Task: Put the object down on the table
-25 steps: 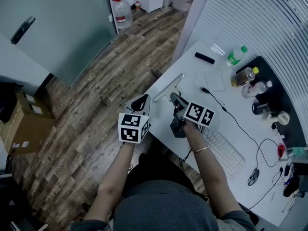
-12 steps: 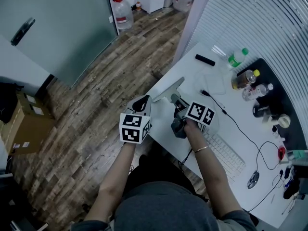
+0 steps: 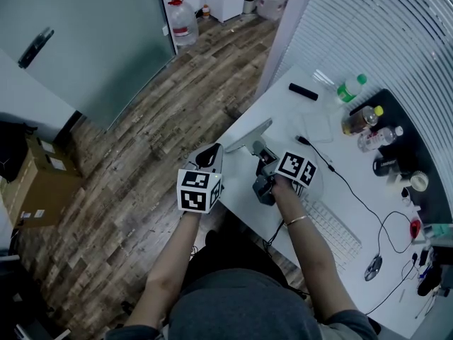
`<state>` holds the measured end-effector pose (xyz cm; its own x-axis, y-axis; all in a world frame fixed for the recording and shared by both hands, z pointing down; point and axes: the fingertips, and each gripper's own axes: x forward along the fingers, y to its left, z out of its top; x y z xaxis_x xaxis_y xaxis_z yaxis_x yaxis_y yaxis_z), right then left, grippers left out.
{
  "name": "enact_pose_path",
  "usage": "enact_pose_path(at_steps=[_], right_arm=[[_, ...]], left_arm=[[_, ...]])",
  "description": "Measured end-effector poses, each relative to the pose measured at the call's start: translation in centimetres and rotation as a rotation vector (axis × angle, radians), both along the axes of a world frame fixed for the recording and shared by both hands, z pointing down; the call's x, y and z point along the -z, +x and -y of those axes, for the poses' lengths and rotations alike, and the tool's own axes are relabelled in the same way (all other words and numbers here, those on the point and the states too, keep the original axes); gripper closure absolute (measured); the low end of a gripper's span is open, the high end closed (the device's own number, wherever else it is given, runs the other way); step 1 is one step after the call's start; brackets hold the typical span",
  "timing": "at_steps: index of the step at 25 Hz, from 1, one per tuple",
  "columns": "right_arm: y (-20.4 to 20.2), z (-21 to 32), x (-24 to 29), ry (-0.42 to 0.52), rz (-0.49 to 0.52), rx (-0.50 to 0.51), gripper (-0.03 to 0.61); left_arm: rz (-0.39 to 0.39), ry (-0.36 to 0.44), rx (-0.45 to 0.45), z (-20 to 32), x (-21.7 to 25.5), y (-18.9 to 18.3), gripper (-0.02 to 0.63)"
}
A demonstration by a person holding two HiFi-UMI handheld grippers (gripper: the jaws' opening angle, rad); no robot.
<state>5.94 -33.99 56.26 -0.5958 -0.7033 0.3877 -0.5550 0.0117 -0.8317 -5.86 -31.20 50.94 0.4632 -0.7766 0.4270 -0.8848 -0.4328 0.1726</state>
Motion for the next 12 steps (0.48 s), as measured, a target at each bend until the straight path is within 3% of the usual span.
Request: enact_pose_path(at_steps=[12], right_arm=[[0.18,0.23,-0.79,-0.035,0.044,-0.017,0.531]], left_arm=[[0.005,-0.015,-0.003,0.05,-0.59,-0.24,0.591]])
